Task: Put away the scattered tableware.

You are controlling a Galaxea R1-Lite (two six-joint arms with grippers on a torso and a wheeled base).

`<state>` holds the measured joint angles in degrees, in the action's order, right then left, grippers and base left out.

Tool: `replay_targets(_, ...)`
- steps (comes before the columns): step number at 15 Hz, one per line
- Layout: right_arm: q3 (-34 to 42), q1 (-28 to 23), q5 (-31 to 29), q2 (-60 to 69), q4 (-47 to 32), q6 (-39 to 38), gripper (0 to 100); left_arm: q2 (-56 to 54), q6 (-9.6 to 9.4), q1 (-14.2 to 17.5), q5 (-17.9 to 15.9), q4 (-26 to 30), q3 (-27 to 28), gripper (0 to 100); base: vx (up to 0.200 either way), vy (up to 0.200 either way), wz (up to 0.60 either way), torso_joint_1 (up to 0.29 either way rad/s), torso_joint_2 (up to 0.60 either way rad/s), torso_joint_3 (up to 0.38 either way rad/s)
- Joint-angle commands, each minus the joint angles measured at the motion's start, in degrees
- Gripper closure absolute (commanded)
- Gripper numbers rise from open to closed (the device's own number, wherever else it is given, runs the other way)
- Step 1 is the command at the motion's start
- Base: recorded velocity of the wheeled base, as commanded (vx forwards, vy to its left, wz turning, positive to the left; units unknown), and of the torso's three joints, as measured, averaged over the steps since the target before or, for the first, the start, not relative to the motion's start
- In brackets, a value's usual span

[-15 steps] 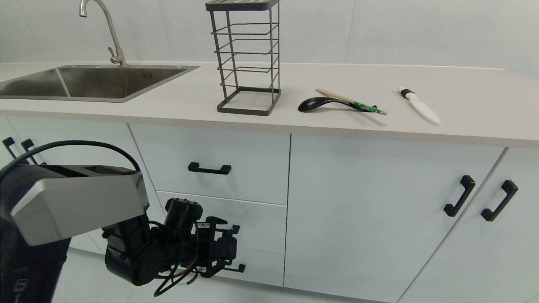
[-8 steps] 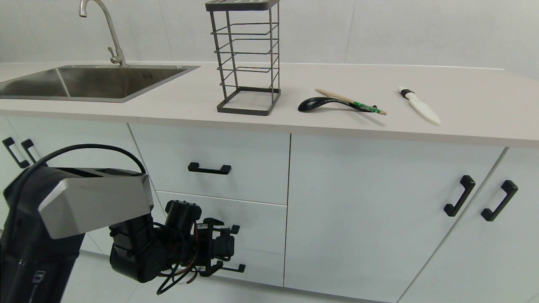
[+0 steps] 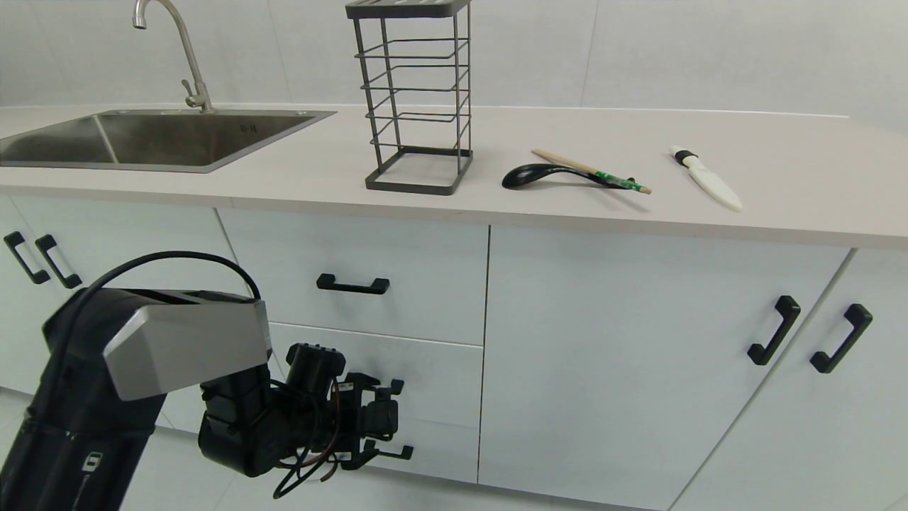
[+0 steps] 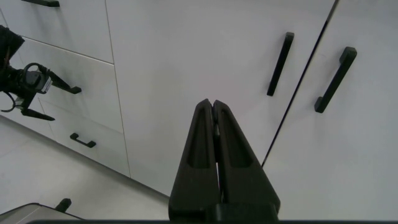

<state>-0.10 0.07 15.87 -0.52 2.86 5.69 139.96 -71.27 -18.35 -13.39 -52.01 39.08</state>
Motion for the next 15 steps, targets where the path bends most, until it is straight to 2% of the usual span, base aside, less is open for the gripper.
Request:
replay_targets(1, 0.01, 0.01, 0.04, -0.09, 0.04, 0.11, 100, 0.31, -0.19, -0.11, -0.06, 0.15, -0.94, 0, 0.000, 0.000, 0.00, 0.000, 0.00, 0.000)
replay_targets(8, 0.01, 0.01, 0.04, -0.09, 0.04, 0.02, 100, -0.57, -0.10, -0.02, 0.11, -2.40, -7.53, 0, 0.000, 0.000, 0.00, 0.000, 0.00, 0.000)
replay_targets(11, 0.01, 0.01, 0.04, -0.09, 0.04, 0.02, 100, -0.74, -0.01, -0.11, 0.11, -5.30, -8.58, 0, 0.000, 0.000, 0.00, 0.000, 0.00, 0.000)
replay_targets(15, 0.01, 0.01, 0.04, -0.09, 0.04, 0.02, 100, -4.96, 0.16, 0.59, -0.15, -6.88, -12.54, 0, 0.000, 0.000, 0.00, 0.000, 0.00, 0.000)
